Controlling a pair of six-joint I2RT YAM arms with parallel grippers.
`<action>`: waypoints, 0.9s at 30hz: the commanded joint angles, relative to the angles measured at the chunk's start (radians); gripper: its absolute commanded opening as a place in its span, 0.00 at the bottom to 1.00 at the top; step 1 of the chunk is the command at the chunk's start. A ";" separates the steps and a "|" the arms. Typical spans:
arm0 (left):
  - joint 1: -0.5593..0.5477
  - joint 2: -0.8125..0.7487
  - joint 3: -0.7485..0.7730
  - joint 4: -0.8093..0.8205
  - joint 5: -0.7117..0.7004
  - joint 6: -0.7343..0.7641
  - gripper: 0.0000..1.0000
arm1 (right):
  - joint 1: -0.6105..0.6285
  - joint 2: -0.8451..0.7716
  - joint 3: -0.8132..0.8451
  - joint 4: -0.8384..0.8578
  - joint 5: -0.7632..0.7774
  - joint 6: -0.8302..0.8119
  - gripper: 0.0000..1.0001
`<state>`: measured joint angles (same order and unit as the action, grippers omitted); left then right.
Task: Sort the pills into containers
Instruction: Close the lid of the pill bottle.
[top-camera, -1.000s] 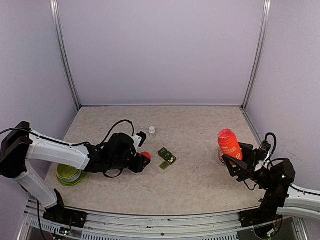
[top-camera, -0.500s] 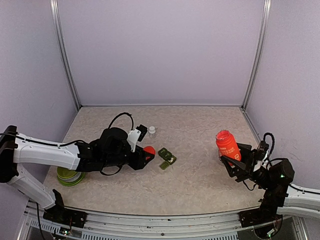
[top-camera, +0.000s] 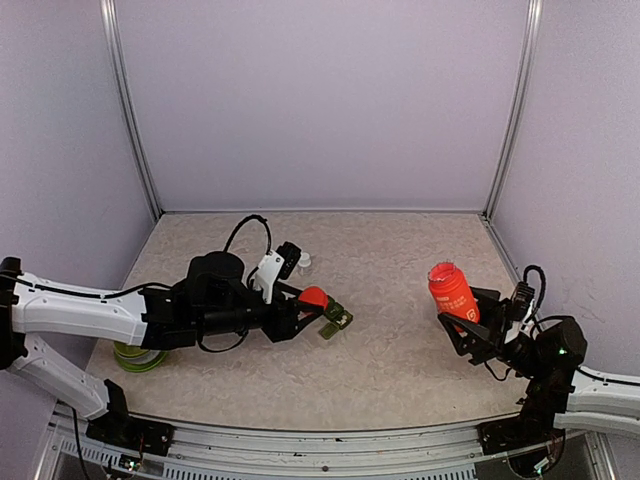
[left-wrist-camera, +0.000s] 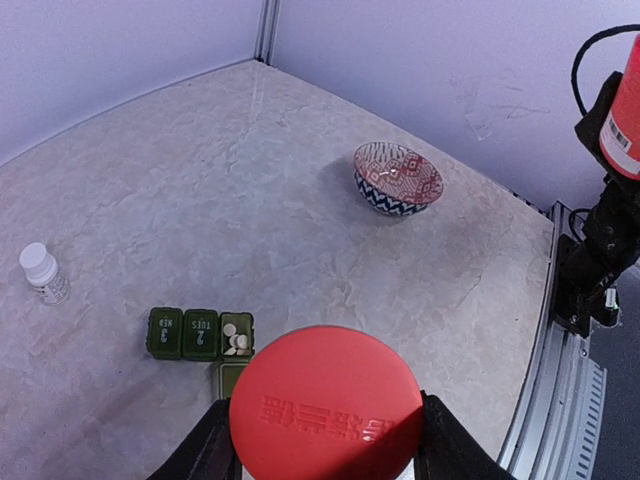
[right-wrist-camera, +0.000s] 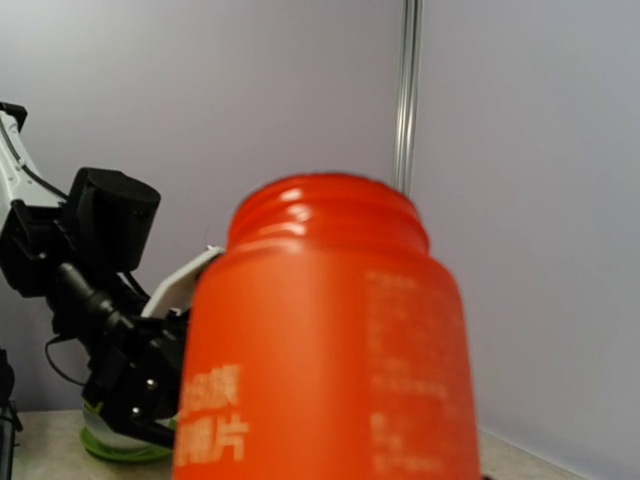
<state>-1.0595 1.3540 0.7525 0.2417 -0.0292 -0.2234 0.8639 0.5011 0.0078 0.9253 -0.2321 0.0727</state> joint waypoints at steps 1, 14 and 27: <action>-0.023 -0.017 -0.017 0.067 0.037 0.033 0.47 | 0.009 0.011 -0.045 0.060 -0.009 0.012 0.03; -0.052 -0.034 -0.065 0.169 0.119 0.057 0.47 | 0.009 0.064 -0.040 0.089 -0.030 0.018 0.03; -0.071 -0.051 -0.080 0.217 0.203 0.073 0.47 | 0.008 0.150 -0.018 0.116 -0.113 0.024 0.03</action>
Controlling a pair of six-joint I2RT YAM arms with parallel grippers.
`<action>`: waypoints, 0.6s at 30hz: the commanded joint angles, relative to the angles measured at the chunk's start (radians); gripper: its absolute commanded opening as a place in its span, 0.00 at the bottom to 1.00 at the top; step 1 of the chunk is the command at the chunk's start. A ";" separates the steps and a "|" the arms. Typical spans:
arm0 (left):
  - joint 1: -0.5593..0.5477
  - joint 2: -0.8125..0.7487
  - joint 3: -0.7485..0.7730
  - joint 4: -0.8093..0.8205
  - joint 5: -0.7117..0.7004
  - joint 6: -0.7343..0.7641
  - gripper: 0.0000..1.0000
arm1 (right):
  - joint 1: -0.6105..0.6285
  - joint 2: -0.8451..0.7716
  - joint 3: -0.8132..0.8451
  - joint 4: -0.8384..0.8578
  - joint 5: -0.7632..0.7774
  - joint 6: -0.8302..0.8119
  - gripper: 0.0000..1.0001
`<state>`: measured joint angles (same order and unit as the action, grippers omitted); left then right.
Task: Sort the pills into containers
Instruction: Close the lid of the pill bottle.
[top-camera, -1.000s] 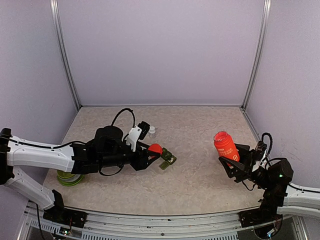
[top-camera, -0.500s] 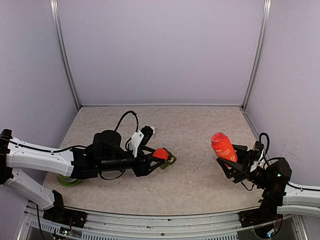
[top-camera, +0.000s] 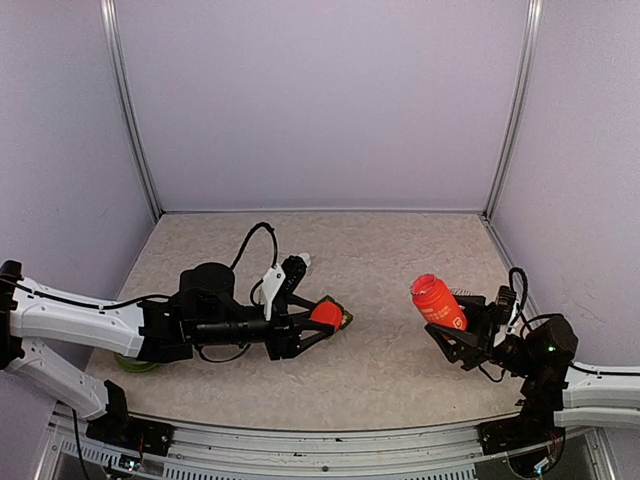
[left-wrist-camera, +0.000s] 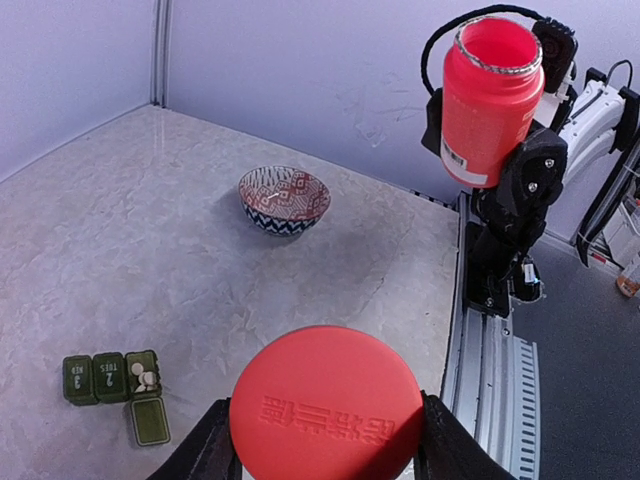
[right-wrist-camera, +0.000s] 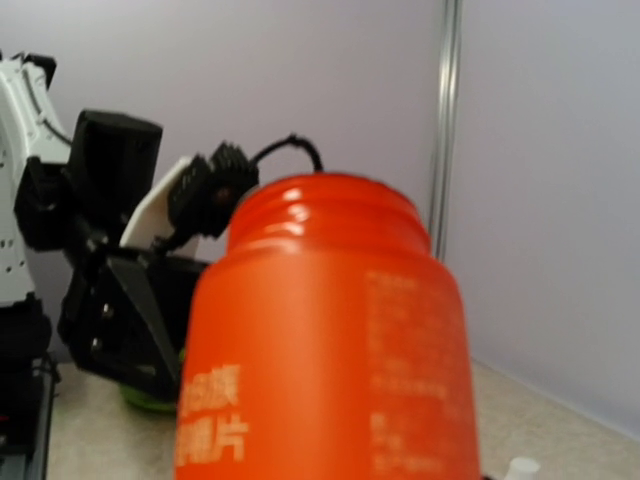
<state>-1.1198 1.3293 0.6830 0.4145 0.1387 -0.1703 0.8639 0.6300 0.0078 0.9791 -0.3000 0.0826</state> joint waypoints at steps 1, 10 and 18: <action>-0.014 -0.029 -0.012 0.048 0.039 0.020 0.47 | 0.009 0.028 -0.015 0.064 -0.053 0.014 0.03; -0.029 -0.047 -0.010 0.071 0.067 0.012 0.47 | 0.009 0.051 -0.008 0.090 -0.142 0.027 0.03; -0.050 -0.046 0.005 0.093 0.085 0.005 0.47 | 0.008 0.053 -0.005 0.092 -0.170 0.031 0.04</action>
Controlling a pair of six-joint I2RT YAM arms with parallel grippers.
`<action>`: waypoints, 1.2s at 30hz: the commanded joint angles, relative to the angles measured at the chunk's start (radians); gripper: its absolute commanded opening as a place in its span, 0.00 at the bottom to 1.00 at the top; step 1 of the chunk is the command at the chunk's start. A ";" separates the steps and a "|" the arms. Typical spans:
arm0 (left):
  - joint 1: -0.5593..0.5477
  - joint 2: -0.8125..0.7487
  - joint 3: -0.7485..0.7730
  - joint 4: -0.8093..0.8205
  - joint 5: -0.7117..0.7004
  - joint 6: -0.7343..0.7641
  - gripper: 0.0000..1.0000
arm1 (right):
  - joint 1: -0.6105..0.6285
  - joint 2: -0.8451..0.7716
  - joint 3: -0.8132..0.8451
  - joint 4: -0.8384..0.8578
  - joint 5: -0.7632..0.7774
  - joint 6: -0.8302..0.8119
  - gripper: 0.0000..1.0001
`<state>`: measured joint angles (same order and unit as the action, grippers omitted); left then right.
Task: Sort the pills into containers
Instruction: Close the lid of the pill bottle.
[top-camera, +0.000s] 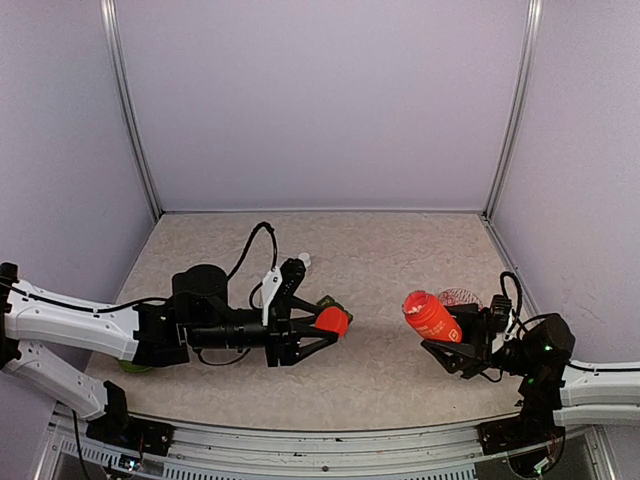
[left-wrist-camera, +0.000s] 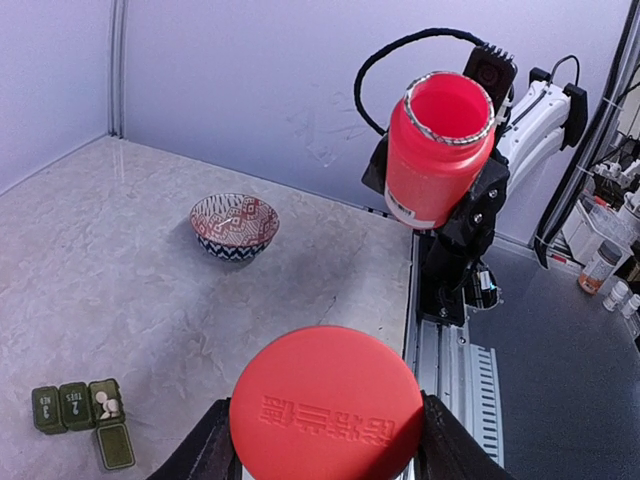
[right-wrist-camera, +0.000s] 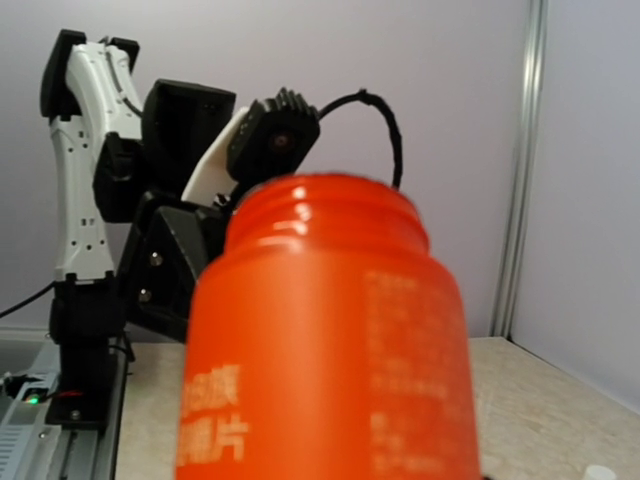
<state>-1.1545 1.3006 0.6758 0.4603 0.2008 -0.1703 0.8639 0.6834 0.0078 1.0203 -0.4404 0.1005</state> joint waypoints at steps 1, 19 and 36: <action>-0.018 -0.017 0.015 0.051 0.025 0.005 0.47 | 0.008 0.000 -0.004 0.051 -0.033 0.013 0.04; -0.023 0.090 0.142 0.082 0.066 0.013 0.47 | 0.008 0.048 0.012 0.061 -0.077 0.022 0.04; -0.024 0.156 0.200 0.138 0.143 -0.021 0.47 | 0.009 0.059 0.016 0.060 -0.080 0.022 0.04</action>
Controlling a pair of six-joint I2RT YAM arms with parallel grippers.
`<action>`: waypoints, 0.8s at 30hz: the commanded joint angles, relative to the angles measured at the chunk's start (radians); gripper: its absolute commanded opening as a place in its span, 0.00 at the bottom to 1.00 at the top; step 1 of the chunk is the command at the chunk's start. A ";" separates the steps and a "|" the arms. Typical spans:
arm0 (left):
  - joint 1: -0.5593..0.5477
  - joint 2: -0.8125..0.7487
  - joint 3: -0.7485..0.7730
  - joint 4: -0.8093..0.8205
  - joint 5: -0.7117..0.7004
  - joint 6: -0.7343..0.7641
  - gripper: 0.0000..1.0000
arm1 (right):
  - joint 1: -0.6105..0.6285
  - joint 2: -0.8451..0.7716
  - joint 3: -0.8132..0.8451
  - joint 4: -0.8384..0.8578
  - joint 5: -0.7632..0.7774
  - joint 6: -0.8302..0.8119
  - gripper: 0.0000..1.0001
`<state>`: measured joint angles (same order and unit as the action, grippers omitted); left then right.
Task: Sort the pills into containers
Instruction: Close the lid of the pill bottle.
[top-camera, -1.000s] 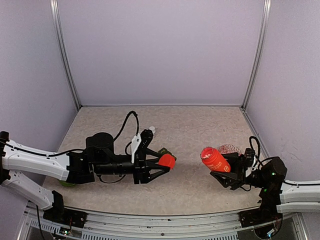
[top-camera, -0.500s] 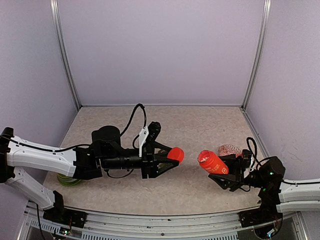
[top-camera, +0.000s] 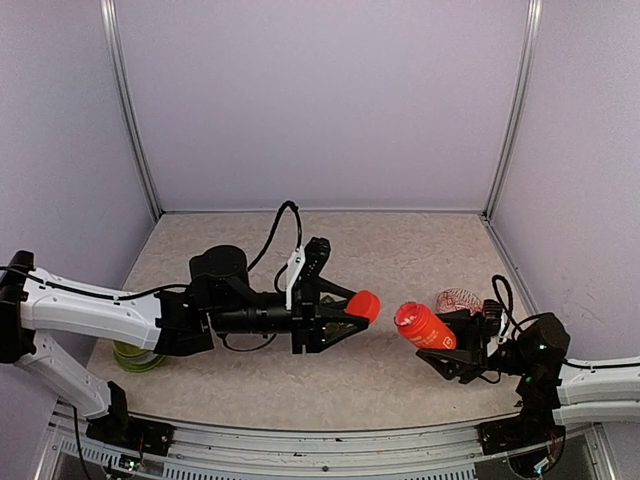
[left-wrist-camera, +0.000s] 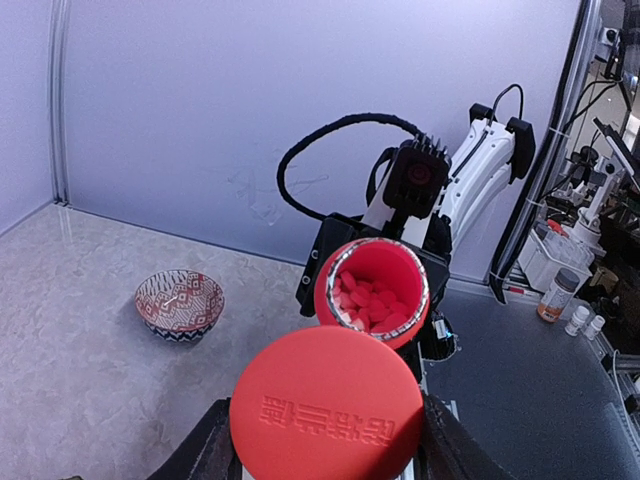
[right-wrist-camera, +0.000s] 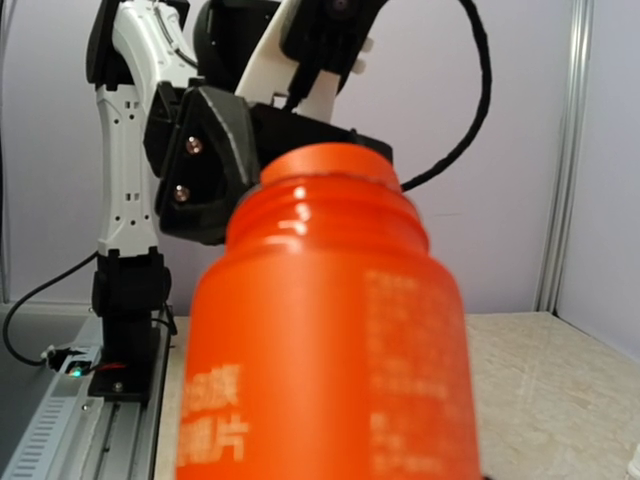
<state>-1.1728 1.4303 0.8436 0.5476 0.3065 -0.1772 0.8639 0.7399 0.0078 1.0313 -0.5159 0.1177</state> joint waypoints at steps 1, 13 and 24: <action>-0.006 0.029 0.033 0.056 0.040 -0.017 0.47 | 0.009 0.004 0.016 0.050 -0.004 0.006 0.04; -0.011 0.078 0.058 0.109 0.081 -0.038 0.47 | 0.009 0.033 0.021 0.065 -0.014 0.010 0.03; -0.022 0.132 0.078 0.158 0.111 -0.064 0.47 | 0.010 0.057 0.025 0.077 -0.019 0.014 0.04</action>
<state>-1.1835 1.5429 0.8829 0.6449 0.3908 -0.2260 0.8639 0.7918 0.0082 1.0531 -0.5236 0.1223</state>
